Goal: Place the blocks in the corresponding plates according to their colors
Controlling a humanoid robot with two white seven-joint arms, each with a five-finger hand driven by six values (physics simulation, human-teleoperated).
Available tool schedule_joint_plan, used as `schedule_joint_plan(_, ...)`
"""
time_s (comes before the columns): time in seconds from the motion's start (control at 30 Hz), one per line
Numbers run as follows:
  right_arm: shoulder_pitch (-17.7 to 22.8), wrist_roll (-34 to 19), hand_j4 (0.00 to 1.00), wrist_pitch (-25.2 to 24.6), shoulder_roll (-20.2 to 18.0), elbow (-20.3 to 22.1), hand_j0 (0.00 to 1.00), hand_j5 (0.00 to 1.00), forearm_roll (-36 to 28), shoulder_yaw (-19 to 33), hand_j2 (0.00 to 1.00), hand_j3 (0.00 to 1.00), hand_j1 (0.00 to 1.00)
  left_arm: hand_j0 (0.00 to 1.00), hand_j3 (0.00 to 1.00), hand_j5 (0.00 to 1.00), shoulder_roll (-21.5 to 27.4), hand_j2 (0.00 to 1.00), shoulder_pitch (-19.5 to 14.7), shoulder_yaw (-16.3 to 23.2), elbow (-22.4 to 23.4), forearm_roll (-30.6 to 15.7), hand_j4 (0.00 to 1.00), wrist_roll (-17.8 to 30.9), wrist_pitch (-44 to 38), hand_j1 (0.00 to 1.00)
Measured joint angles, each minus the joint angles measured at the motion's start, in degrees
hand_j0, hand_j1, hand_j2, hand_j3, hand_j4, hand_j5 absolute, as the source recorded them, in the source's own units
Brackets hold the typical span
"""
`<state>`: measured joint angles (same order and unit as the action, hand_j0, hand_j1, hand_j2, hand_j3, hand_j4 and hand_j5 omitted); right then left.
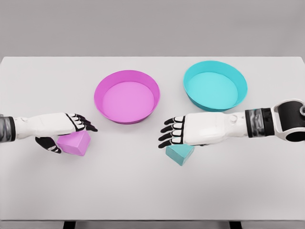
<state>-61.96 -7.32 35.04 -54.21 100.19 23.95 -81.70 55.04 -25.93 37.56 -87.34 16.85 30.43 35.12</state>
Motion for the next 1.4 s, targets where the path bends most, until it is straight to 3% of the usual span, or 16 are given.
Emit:
schedule_joint_plan(0.27, 2.02, -0.36, 1.00, 0.00, 2.26, -2.03, 1.00, 1.00, 1.09, -0.01, 1.00, 1.00, 1.00, 1.00, 1.00, 1.00, -0.91, 1.00, -0.09, -0.01, -0.23, 0.08, 1.00, 0.00, 0.01, 1.00)
schedule_joint_plan(0.47, 2.02, -0.55, 1.00, 0.00, 3.09, -3.97, 1.00, 1.00, 1.51, -0.01, 1.00, 1.00, 1.00, 0.66, 0.66, 0.66, -0.93, 0.66, -0.09, 0.03, -0.29, 0.16, 0.66, 0.04, 0.00, 0.66)
schedule_joint_plan(0.7, 3.16, -1.26, 1.00, 0.00, 4.51, -5.31, 1.00, 1.00, 2.14, -0.01, 1.00, 1.00, 1.00, 0.54, 0.54, 0.54, -0.81, 0.54, -0.35, -0.01, -0.30, 0.14, 0.54, -0.01, 0.10, 0.54)
schedule_joint_plan(1.03, 4.13, -2.85, 1.00, 0.01, 5.25, -5.98, 1.00, 1.00, 2.76, 0.01, 1.00, 1.00, 1.00, 0.54, 0.54, 0.54, -0.79, 0.54, -4.31, 0.04, -0.81, -0.40, 0.54, 0.20, -0.02, 0.54)
schedule_joint_plan(1.4, 4.13, -3.69, 1.00, -0.02, 7.82, -8.76, 1.00, 1.00, 2.81, 0.07, 1.00, 1.00, 1.00, 0.55, 0.55, 0.55, -4.59, 0.55, -9.67, -0.02, -0.60, -1.46, 0.55, 0.23, -0.13, 0.55)
